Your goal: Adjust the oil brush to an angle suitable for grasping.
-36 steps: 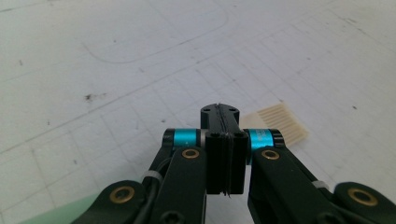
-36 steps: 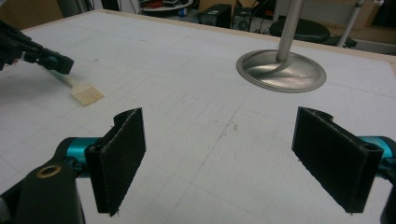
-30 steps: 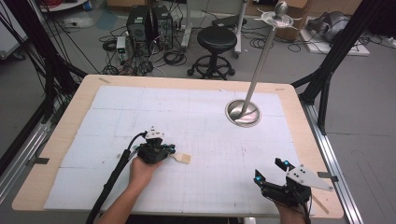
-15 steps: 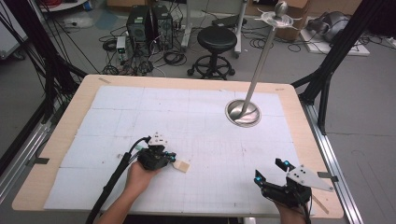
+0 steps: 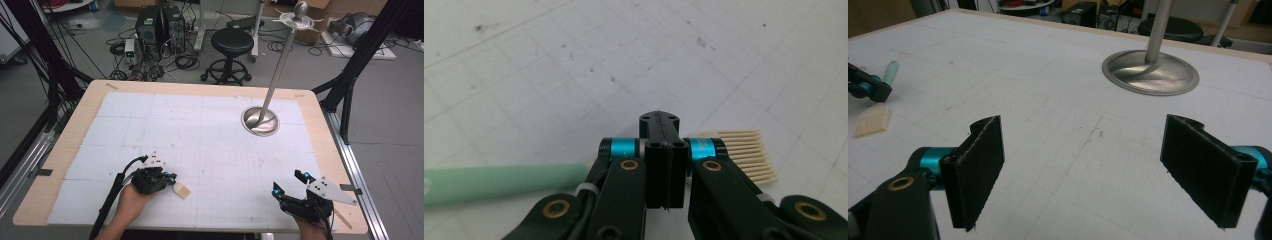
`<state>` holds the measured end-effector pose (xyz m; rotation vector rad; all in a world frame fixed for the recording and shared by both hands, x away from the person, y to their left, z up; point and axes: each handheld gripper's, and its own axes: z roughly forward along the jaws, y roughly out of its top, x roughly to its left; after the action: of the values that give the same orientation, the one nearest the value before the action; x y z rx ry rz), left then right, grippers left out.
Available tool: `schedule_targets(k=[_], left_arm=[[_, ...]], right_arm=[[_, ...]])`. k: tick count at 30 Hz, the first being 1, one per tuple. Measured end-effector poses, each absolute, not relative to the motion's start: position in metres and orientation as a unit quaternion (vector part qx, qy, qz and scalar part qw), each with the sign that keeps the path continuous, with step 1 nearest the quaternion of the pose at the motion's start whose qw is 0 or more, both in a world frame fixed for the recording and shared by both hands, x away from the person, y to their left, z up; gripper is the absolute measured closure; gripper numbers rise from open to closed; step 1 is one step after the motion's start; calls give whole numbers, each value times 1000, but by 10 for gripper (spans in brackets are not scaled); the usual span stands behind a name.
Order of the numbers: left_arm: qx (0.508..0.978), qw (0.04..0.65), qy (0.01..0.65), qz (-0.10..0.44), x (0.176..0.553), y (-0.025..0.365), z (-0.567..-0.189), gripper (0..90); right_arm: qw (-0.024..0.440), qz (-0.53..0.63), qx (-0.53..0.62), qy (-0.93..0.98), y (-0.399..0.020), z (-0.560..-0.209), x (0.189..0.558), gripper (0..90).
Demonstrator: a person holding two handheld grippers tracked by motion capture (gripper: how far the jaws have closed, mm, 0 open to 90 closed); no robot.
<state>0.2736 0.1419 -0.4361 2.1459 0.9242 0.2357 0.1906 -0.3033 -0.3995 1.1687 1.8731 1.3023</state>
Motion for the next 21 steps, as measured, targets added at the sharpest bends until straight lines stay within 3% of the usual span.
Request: schedule_targets(k=[8, 13, 21], left_arm=[[820, 418, 378, 100, 265, 157, -429, 887], [816, 449, 356, 71, 252, 128, -433, 872], [835, 423, 344, 70, 246, 105, -446, 871]], right_arm=[[280, 484, 437, 704, -300, -400, 192, 169], [279, 485, 437, 704, -300, -400, 192, 169], [279, 485, 437, 705, -300, -400, 192, 169]])
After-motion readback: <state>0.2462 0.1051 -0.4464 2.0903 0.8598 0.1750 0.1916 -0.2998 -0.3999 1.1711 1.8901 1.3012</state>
